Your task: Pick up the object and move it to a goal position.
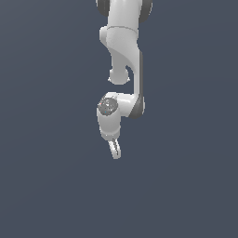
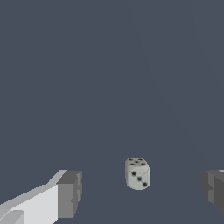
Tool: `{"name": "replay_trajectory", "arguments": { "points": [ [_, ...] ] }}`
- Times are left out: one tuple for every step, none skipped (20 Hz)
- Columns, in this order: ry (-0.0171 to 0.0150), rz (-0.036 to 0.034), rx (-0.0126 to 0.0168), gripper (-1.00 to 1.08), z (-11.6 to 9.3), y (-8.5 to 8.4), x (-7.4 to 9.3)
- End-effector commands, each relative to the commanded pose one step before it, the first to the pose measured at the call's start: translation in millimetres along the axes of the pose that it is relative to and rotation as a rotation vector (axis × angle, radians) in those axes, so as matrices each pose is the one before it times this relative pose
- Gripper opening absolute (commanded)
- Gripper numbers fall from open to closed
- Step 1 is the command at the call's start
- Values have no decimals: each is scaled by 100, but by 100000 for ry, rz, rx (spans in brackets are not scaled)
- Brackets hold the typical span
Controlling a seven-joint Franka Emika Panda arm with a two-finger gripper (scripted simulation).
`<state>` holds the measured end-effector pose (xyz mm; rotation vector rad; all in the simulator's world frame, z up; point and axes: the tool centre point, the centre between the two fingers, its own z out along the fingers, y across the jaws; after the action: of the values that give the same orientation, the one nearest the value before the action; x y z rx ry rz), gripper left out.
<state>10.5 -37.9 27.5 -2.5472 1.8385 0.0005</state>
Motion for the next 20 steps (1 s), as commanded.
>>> {"name": "replay_trajectory", "arguments": {
  "points": [
    [-4, 95, -4, 100, 1141, 24, -21],
    [6, 48, 3, 100, 288, -6, 20],
    [0, 0, 0, 100, 213, -25, 1],
    [0, 0, 0, 100, 140, -29, 9],
    [0, 0, 0, 100, 74, -26, 12],
    [0, 0, 0, 100, 22, -11, 6],
    [0, 0, 0, -100, 0, 0, 0],
    [0, 0, 0, -100, 0, 0, 0],
    [0, 0, 0, -100, 0, 0, 0],
    [0, 0, 0, -100, 0, 0, 0],
    [0, 0, 0, -100, 0, 0, 0],
    [0, 0, 0, -100, 0, 0, 0],
    [0, 0, 0, -100, 0, 0, 0],
    [0, 0, 0, -100, 0, 0, 0],
    [0, 0, 0, -100, 0, 0, 0],
    [0, 0, 0, -100, 0, 0, 0],
    [36, 53, 74, -100, -81, -7, 32],
    [0, 0, 0, -100, -29, 3, 5],
    [0, 0, 0, -100, -86, 8, 16],
    [0, 0, 0, -100, -143, 13, 26]
  ]
}}
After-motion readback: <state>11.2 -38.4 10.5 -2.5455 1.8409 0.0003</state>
